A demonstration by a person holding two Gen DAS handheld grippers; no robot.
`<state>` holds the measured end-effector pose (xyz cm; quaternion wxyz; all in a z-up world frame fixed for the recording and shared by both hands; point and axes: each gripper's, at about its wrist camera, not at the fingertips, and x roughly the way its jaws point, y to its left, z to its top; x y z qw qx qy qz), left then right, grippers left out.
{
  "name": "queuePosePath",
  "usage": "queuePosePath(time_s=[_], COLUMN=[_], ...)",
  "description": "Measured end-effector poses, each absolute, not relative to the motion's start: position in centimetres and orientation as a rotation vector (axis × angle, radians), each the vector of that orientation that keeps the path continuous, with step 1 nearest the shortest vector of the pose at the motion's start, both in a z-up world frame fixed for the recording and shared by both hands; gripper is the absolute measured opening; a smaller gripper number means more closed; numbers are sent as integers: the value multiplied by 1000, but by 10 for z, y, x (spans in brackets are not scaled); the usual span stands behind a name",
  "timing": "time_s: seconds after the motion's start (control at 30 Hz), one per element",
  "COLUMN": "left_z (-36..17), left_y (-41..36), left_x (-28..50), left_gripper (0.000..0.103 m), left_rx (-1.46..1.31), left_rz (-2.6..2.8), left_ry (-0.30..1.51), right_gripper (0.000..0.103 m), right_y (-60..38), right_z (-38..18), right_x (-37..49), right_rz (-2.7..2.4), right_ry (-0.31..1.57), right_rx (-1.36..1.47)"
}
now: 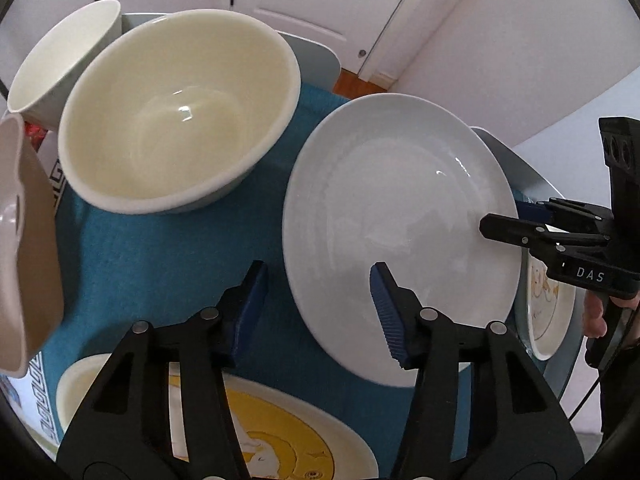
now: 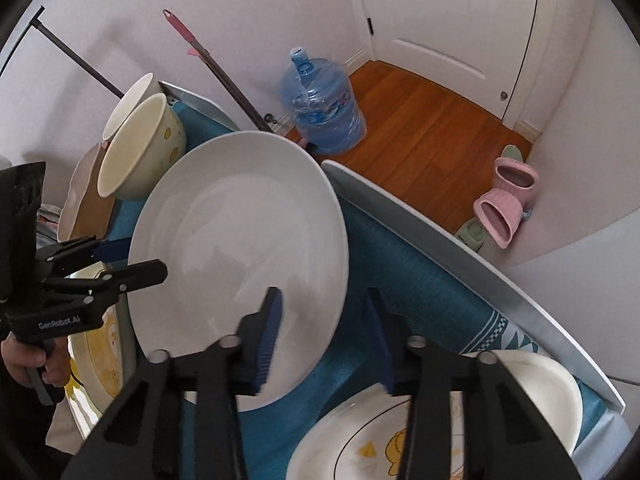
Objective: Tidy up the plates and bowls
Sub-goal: 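Grasp the rim of the plain white plate with both grippers, then carry the white plate and lower it onto the yellow duck plate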
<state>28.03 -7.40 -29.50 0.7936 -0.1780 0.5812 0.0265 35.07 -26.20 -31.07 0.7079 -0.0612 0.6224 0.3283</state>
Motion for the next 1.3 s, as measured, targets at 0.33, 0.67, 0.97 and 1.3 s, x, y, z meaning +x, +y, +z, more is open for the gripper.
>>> queuePosePath(time_s=[0.33, 0.67, 0.97, 1.3], left_z=[-292, -293, -285, -245], left_y=[-77, -95, -104, -97], left_x=[282, 286, 283, 266], left_gripper=[22, 21, 21, 21], left_rx=[-371, -327, -315, -288], left_rz=[78, 101, 100, 73], left_ry=[1241, 1249, 1247, 1207], right_gripper=[18, 18, 18, 18], right_y=[-263, -262, -263, -261], right_z=[-317, -314, -305, -267], right_x=[350, 347, 347, 330], right_rz=[762, 751, 737, 699], right_ry=[1372, 1366, 1359, 1322], right_rx=[-127, -136, -132, -104])
